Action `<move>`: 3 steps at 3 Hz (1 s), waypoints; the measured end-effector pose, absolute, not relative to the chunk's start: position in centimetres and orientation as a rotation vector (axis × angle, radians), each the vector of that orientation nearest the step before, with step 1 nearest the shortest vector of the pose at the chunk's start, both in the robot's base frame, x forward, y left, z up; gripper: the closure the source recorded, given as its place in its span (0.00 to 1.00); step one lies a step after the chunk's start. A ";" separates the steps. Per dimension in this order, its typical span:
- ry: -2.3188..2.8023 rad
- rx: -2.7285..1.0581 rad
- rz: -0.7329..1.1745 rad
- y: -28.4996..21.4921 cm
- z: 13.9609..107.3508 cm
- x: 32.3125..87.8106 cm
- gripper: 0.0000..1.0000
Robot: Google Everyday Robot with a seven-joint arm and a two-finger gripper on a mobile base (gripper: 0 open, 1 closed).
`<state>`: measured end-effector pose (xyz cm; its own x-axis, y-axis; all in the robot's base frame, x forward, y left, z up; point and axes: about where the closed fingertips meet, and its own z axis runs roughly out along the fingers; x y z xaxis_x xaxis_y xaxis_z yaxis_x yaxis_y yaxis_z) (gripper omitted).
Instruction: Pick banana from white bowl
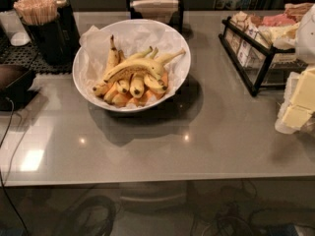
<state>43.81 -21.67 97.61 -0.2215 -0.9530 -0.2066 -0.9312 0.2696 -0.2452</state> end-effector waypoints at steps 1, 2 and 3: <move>2.232 -1.725 -0.098 -21.7 97.6 43.8 0.00; 2.204 -1.740 -0.010 -20.0 97.4 44.9 0.00; 2.154 -1.778 0.176 -16.6 96.3 47.1 0.00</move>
Offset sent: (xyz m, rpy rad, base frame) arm 0.0244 0.0377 -0.0084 0.1324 0.0856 0.0757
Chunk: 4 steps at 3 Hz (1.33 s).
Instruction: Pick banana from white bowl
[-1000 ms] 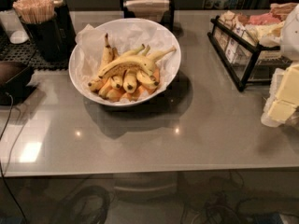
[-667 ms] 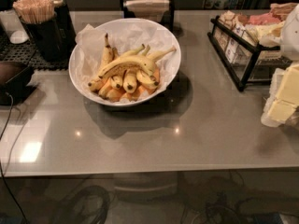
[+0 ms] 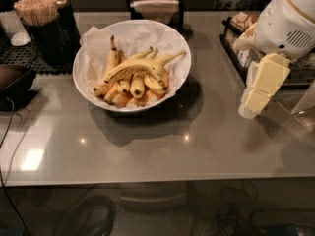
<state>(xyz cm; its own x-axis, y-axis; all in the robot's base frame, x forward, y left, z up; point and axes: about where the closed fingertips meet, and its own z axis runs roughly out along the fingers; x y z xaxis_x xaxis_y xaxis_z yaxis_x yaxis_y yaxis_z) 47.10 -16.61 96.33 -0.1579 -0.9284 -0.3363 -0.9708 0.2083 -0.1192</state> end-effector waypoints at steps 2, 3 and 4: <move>2.143 -1.725 0.185 -16.8 96.4 47.3 0.00; 2.078 -1.683 0.251 -14.3 96.8 48.5 0.00; 2.004 -1.736 0.320 -9.8 97.4 50.2 0.00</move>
Offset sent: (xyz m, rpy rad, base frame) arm -0.0036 -0.0108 0.0027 0.0603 -0.0305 -0.0569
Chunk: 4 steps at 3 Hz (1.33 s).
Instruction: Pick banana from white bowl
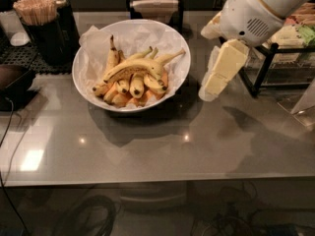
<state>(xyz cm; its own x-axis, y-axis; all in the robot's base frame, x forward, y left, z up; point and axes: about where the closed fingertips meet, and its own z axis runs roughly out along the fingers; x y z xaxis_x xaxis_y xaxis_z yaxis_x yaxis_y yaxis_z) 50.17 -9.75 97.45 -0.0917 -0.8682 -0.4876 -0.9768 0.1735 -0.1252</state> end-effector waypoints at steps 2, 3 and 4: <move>1.891 -1.941 0.475 0.4 96.4 52.1 0.00; 1.868 -2.024 0.510 3.5 95.2 52.8 0.00; 1.859 -2.017 0.506 3.8 95.3 52.9 0.00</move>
Offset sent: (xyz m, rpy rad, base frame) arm 0.0253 0.1554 -0.0279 -0.0081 0.1737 0.3136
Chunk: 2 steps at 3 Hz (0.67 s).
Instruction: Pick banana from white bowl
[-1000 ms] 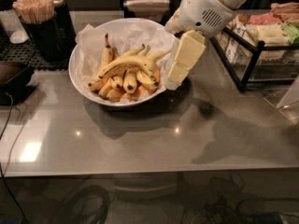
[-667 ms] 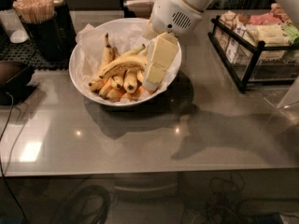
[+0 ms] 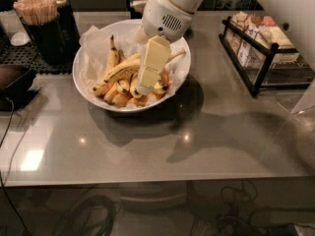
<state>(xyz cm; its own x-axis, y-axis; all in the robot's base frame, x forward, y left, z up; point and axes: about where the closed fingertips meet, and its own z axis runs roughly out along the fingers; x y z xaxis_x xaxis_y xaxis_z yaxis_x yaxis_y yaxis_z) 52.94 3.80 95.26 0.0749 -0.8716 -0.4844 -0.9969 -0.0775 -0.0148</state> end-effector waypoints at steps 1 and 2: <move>1.905 -1.933 0.481 3.1 94.4 54.1 0.00; 1.916 -1.927 0.462 4.3 93.1 56.7 0.00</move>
Offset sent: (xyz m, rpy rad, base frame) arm 0.0729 0.0296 -0.0340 -0.0082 -0.0333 -0.0721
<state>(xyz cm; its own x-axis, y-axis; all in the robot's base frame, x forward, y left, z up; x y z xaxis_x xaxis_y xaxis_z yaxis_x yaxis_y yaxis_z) 56.71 4.31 93.10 0.0151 -0.8733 -0.4870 -0.9992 0.0043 -0.0387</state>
